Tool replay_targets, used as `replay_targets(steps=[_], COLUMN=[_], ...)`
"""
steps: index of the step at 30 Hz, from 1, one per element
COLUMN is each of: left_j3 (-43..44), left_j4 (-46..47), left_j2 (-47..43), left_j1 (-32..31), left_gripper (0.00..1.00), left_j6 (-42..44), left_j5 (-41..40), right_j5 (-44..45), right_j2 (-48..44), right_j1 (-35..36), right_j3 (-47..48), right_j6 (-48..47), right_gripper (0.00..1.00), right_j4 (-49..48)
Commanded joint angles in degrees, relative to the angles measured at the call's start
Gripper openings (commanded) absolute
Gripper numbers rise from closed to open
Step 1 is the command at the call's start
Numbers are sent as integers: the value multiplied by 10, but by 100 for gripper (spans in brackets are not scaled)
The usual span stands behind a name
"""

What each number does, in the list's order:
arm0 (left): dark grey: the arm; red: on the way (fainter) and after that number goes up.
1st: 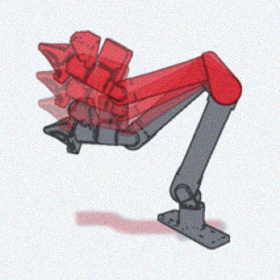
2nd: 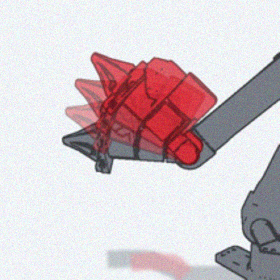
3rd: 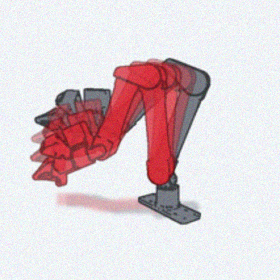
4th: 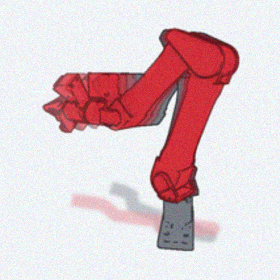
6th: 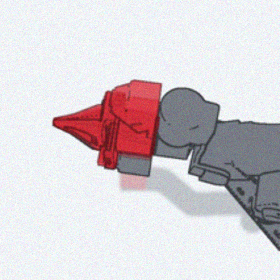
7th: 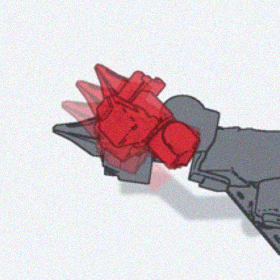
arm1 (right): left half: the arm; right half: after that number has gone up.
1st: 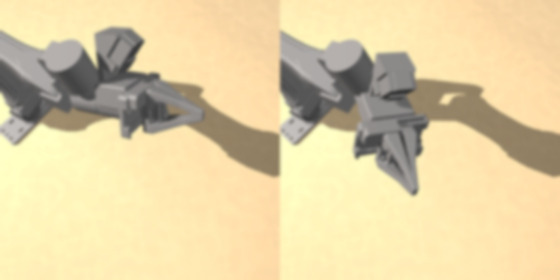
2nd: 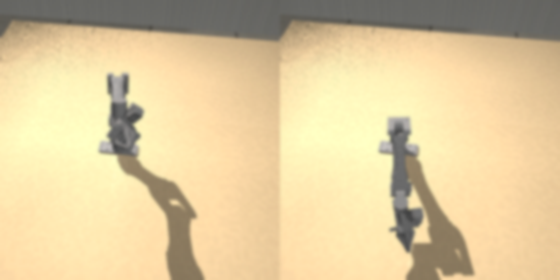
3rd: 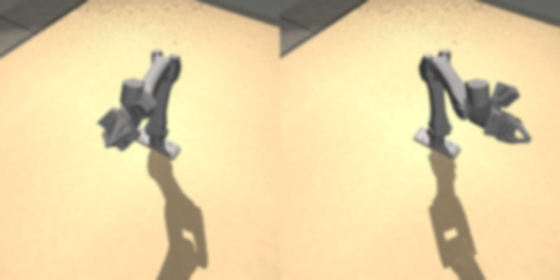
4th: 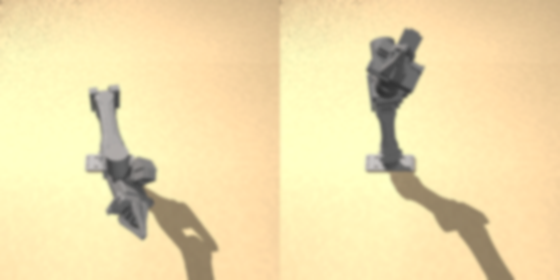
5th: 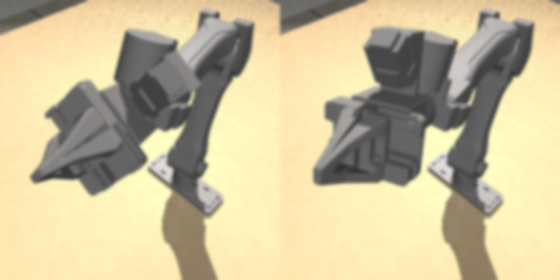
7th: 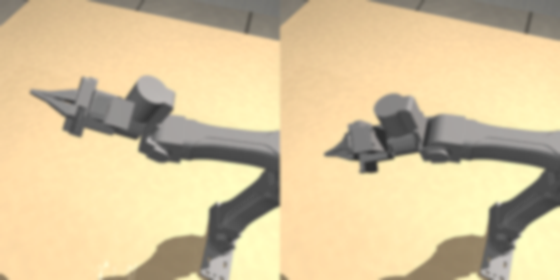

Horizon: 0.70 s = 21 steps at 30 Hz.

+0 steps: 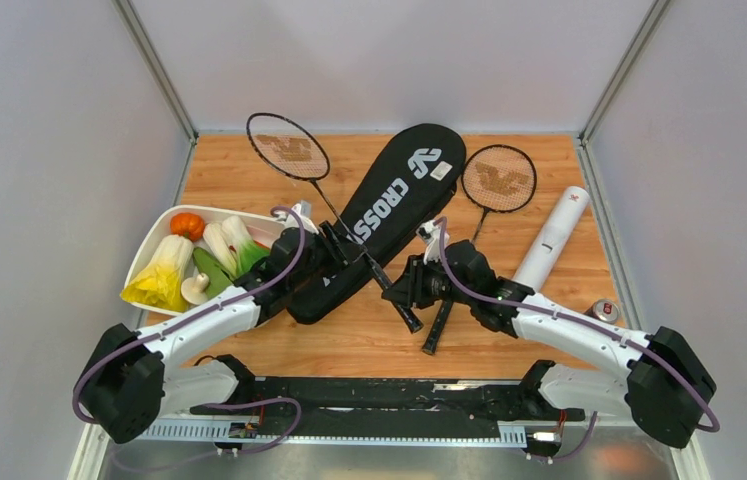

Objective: Pack up the badminton gear

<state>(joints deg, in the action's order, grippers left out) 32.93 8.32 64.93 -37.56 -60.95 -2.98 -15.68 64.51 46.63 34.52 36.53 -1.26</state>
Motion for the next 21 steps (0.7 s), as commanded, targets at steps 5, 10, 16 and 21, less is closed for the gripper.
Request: replay_targets(steps=[5,10,16,21], left_j3=[-27,-27,-18,-1], left_j4=[88,81,44,15], left_j2=[7,-1,-33,-36], left_j1=[-6,-7,-7,-7], left_gripper=[43,6,0,0], left_j6=[-21,-2,47,84], left_j5=[48,72,102,157], right_j5=[99,107,117,117], right_j2=[-8,8,-16,-52], right_j1=[57,66,66,60], right_j3=[-1,5,4,20], right_j6=[53,59,41,6], right_gripper=[0,2,42,69], right_j4=[-108,-113,-115,-116])
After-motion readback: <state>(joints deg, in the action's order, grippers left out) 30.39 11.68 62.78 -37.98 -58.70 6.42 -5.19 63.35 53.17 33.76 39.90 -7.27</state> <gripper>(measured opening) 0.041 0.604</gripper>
